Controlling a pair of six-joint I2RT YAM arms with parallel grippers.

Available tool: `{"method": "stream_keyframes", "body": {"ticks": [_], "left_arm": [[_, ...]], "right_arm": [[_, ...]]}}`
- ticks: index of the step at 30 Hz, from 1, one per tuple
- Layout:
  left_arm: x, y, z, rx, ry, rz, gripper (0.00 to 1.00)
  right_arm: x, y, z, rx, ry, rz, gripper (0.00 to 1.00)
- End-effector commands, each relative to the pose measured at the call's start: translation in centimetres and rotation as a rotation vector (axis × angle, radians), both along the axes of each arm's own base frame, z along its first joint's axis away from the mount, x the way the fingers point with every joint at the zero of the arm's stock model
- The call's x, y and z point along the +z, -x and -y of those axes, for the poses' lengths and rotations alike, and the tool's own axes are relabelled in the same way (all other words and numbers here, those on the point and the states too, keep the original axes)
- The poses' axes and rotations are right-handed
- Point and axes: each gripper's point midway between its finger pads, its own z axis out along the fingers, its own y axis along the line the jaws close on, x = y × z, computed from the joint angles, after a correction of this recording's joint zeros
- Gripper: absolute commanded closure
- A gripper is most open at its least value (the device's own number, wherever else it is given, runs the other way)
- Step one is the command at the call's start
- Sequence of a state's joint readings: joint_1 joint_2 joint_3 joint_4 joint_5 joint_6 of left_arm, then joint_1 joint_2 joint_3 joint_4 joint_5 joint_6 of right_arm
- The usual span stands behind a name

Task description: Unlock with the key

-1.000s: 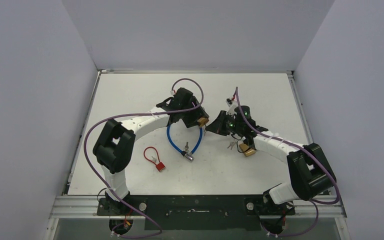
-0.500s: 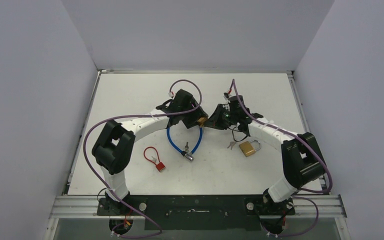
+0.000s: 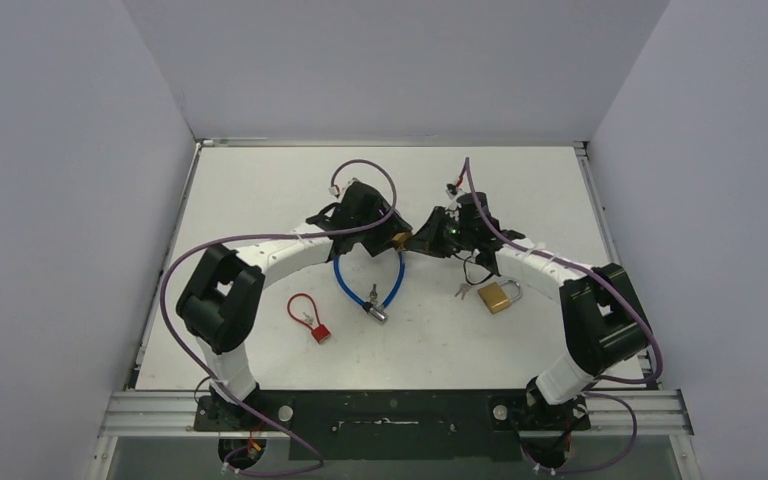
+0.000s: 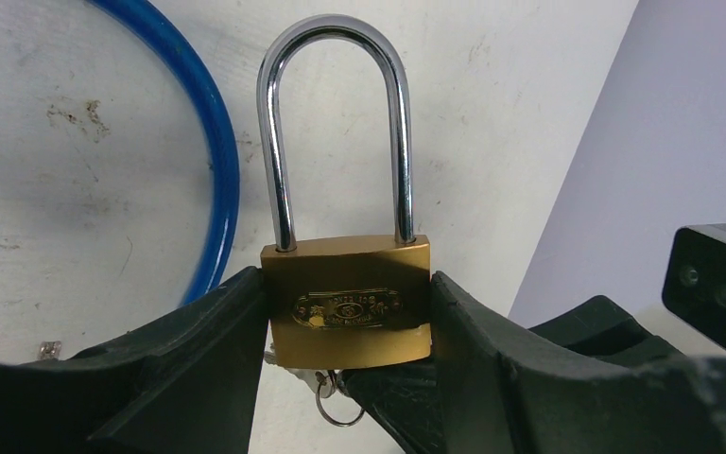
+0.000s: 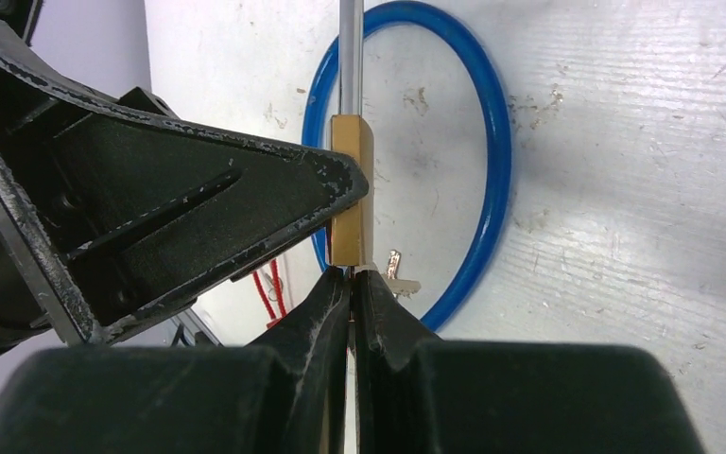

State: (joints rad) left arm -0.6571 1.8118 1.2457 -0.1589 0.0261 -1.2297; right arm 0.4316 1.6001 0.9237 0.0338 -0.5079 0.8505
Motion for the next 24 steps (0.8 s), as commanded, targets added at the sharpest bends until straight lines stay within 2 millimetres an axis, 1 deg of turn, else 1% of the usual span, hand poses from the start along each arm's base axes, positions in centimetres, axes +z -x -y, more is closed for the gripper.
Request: {"method": "stream_keyframes", "body": {"ticks": [1,2,4,6,9,11,12,15,17,20,24], "left_arm": [[8.3,1.2,2.9,-0.067,0.242,0.139,1.0],[8.7,1.1,2.8,-0.059,0.251,0.161,1.0],[8.9,0.7,2.1,-0.035,0.229,0.204,1.0],[9.3,0.2,1.4,-0.014,0.205,0.264,1.0],[10.6,-0.5,0.5,0.011,0.173,0.379,1.0],[11.6,-0.7,0.0,0.02,0.16,0.434,1.0],[12.0,-0.8,-0.2,0.024,0.157,0.455,1.0],[13.1,-0.8,-0.7,0.041,0.161,0.494,1.0],[13.6,-0.8,-0.8,0.043,0.173,0.511,1.0],[13.9,-0.6,-0.7,0.036,0.181,0.52,1.0],[14.2,-0.3,-0.7,0.03,0.195,0.524,1.0]], "right_arm": [[5.7,-3.4,0.2,-0.051,-0.075,0.271,0.95],[5.8,-3.1,0.3,-0.038,-0.077,0.294,0.9],[6.9,-2.4,0.4,-0.012,-0.087,0.368,0.8],[7.5,-1.6,0.7,0.011,-0.083,0.415,0.74],[9.0,0.2,1.0,0.067,-0.095,0.505,0.62],[9.8,1.1,1.5,0.073,-0.087,0.544,0.54],[10.0,1.4,1.8,0.072,-0.078,0.555,0.51],[10.3,2.1,2.2,0.075,-0.06,0.57,0.49],[10.2,2.5,2.1,0.087,-0.057,0.568,0.49],[9.6,2.8,1.6,0.107,-0.044,0.556,0.5],[9.5,2.7,0.3,0.122,-0.032,0.543,0.52]]}}
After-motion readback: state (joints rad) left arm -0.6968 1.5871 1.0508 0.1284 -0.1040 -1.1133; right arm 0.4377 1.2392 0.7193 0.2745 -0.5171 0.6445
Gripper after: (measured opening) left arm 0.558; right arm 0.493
